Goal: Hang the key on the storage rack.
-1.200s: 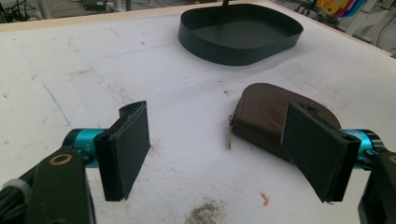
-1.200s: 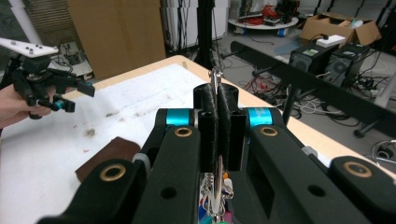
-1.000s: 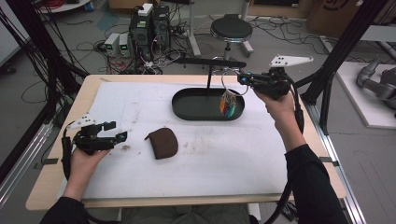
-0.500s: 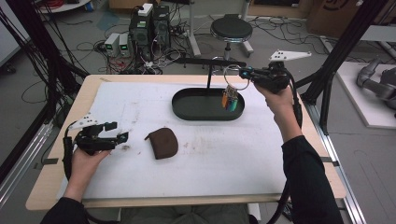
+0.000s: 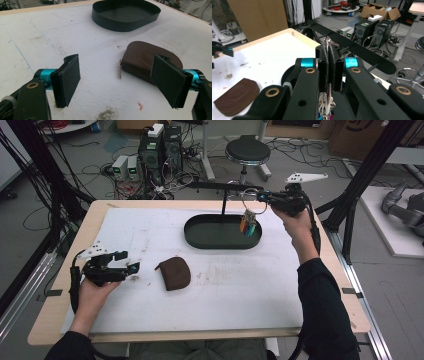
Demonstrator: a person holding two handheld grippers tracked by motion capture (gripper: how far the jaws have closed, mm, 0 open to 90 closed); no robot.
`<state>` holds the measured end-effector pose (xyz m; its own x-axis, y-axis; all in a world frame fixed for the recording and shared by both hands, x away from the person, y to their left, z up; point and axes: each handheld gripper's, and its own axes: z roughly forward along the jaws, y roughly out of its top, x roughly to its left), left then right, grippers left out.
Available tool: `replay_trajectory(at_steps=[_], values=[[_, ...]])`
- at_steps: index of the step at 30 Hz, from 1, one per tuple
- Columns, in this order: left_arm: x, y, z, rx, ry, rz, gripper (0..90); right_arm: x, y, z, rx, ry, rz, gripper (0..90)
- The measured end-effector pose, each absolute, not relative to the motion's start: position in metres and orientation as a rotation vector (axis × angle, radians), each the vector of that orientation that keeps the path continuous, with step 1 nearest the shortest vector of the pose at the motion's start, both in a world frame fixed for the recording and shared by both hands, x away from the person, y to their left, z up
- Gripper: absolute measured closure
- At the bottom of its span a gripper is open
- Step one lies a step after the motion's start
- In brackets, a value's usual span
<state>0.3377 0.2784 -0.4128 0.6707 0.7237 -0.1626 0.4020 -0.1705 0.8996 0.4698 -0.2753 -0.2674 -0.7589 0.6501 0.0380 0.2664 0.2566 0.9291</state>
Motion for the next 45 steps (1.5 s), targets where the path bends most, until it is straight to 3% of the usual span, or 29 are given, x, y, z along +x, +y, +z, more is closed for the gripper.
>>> replay_trajectory(at_steps=[45], values=[[0.336,0.275,-0.416,1.806,0.886,0.363,23.7,0.516,-0.293,-0.299,1.007,2.176,1.397,87.7]])
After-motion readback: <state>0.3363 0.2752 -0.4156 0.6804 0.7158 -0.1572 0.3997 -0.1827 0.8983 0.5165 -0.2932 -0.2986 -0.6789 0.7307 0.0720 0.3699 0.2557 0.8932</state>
